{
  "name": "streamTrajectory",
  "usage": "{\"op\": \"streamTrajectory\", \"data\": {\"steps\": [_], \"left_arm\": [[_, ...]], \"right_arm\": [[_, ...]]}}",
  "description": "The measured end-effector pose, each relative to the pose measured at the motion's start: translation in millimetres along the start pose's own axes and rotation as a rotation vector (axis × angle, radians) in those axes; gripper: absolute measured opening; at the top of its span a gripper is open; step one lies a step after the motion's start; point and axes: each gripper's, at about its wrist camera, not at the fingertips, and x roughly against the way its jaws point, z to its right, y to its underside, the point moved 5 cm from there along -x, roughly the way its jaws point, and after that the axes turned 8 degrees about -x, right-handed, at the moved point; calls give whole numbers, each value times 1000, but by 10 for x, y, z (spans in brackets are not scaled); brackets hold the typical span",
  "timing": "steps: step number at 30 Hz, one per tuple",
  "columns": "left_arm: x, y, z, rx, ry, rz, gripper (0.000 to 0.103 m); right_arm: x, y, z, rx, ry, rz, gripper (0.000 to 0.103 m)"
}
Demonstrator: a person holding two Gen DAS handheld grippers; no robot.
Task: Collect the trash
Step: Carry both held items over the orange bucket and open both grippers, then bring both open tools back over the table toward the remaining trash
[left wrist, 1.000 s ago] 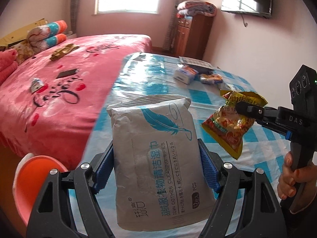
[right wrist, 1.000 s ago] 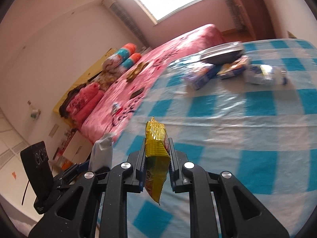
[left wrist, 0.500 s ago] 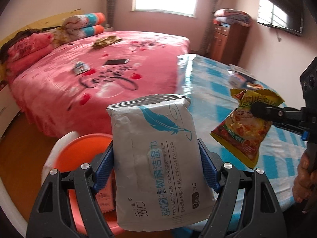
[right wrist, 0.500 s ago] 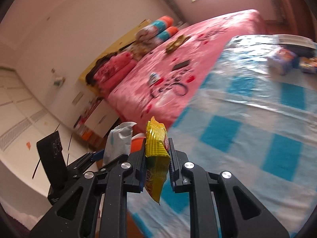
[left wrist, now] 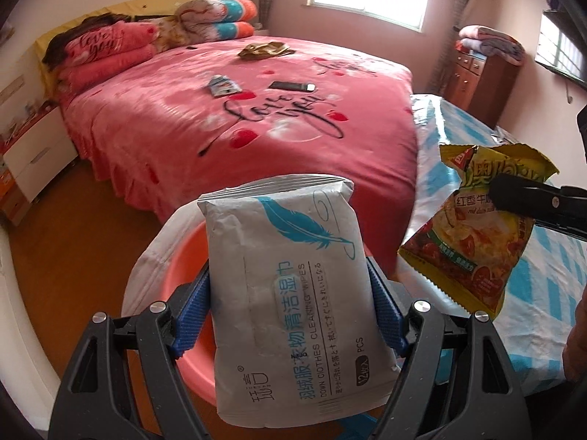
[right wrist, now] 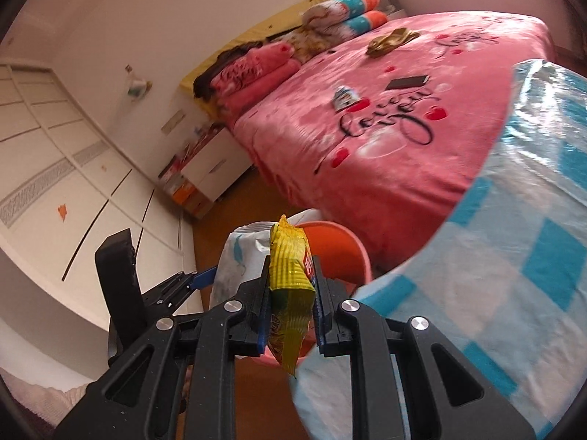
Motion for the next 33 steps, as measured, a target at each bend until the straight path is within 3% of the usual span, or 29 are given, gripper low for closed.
{"op": "streamTrajectory", "data": {"steps": [4, 6, 8, 12, 16, 23, 33], "left_arm": [[-78, 98, -107, 21, -19, -27, 78], [-119, 144, -147, 29, -31, -48, 79], [-147, 183, -194, 36, -52, -68, 79], [-129, 178, -252, 35, -89, -68, 80], [-86, 141, -206, 37, -79, -56, 80], [-6, 36, 49, 9, -35, -33, 80], [113, -68, 400, -51, 5, -18, 81]], "right_arm": [[-195, 37, -53, 12, 3, -30, 22], [-282, 76, -12, -8, 11, -55, 31], [-265, 89, 20, -46, -6, -43, 51], [-73, 107, 118, -61, 6, 15, 63], [180, 115, 159, -41, 52, 90, 78], [449, 205, 237, -23, 99, 153, 89], [734, 302, 453, -66, 98, 202, 89]]}}
